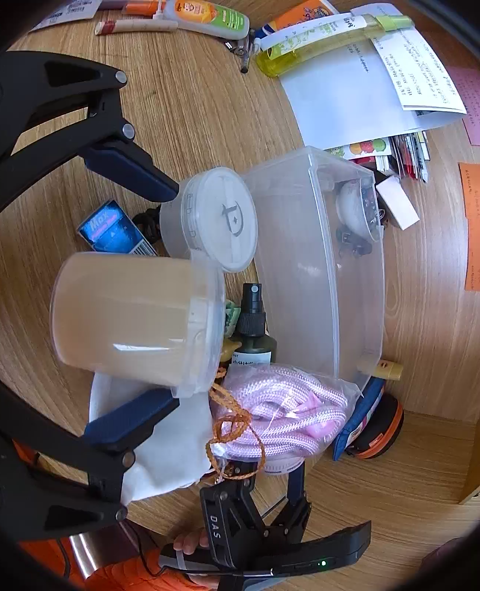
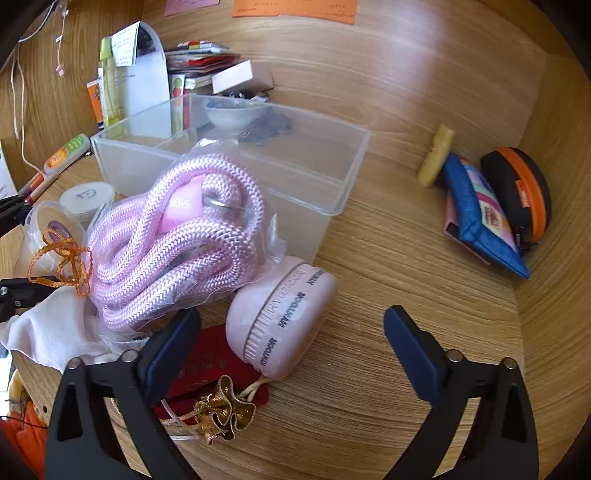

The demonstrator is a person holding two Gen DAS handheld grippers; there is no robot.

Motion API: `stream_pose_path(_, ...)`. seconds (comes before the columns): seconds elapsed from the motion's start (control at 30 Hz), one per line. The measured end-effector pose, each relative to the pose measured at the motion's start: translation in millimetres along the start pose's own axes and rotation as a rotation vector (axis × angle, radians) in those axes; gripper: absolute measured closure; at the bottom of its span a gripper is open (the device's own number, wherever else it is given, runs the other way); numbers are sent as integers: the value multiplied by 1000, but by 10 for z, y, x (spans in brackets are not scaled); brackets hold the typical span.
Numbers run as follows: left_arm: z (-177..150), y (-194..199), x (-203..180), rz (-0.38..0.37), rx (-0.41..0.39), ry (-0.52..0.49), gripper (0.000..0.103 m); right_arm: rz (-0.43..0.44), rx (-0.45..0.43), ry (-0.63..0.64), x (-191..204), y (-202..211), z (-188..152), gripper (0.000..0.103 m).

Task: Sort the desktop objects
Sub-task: 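Grasp the tan tub with the left tool while the right tool grasps the pink round warmer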

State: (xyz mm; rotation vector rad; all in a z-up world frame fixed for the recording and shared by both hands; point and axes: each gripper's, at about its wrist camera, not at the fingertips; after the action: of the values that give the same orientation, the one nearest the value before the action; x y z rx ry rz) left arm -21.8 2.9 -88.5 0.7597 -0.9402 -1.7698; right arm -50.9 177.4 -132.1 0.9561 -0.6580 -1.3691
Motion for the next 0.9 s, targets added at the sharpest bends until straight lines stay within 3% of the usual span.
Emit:
stream_pose_path(0.07, 3, -5, 9, -23, 5, -3, 16, 17, 12, -1, -12, -30, 9, 18)
stream_pose_path(0.33, -13, 9, -33, -37, -11, -17, 34, 76, 55, -4, -57, -147, 32, 49)
stream_pose_path(0.57, -44, 46, -52, -32, -18, -5, 37, 89, 46, -25, -73, -126, -5, 53)
stream_pose_path(0.7, -59, 82, -9, -31, -26, 19, 37, 85, 28, -33, -95, -52, -68, 62)
stream_pose_path(0.9, -100, 232, 35, -20, -68, 51, 39, 90, 15, -69, -195, -9, -166, 63)
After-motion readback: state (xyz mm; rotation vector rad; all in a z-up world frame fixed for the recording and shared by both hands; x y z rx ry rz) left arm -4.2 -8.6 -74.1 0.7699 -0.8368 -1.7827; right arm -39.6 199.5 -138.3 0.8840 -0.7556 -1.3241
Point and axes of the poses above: each gripper's, at about its wrist camera, not at the fingertips, and y roughly against the way its jaws point, x to its left, z to its top, and after that the axes turned 11 degrees about x, right-handed
